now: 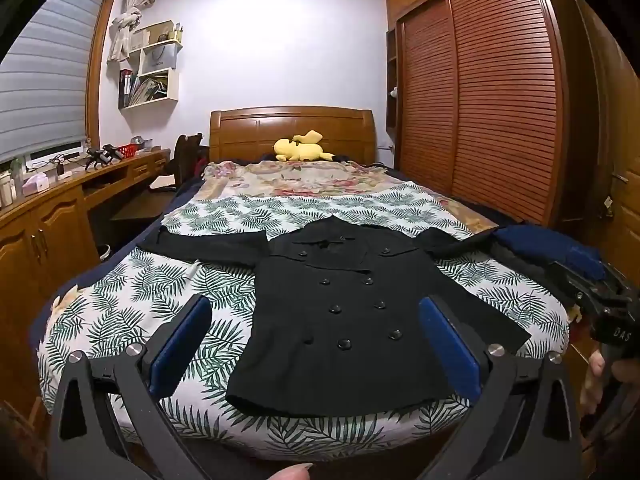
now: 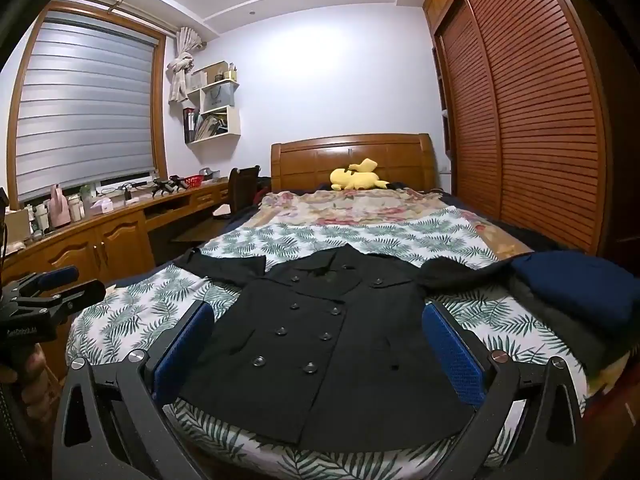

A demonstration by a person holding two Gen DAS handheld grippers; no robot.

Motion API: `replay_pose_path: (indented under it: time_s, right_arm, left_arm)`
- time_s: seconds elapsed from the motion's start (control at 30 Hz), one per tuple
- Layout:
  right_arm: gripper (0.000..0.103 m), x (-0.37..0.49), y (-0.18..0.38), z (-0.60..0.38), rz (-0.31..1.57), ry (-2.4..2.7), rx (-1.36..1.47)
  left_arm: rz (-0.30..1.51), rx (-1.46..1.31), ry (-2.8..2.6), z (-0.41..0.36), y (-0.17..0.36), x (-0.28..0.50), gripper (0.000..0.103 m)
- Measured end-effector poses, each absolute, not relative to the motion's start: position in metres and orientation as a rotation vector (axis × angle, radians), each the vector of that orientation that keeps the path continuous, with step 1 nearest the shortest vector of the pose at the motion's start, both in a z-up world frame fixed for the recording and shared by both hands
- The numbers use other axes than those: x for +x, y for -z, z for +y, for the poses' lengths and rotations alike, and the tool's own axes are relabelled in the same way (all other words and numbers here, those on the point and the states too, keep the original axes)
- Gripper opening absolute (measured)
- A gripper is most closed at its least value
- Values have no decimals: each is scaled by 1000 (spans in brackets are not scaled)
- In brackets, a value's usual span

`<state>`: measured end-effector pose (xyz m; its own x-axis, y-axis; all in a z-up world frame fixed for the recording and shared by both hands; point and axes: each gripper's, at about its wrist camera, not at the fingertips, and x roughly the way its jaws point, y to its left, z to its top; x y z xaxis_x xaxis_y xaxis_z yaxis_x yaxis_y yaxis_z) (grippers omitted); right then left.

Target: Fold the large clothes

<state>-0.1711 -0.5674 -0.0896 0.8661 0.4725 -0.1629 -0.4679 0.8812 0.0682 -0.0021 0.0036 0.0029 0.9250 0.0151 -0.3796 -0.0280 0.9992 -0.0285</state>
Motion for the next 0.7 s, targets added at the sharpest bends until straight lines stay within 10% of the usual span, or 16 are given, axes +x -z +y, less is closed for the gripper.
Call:
replay_pose_path:
  time_s: [0.7]
  right_arm:
    - [103,-174,90,-568,168,-496,33]
  left_arm:
    - [375,-24,-22,-2,-7,-7,103]
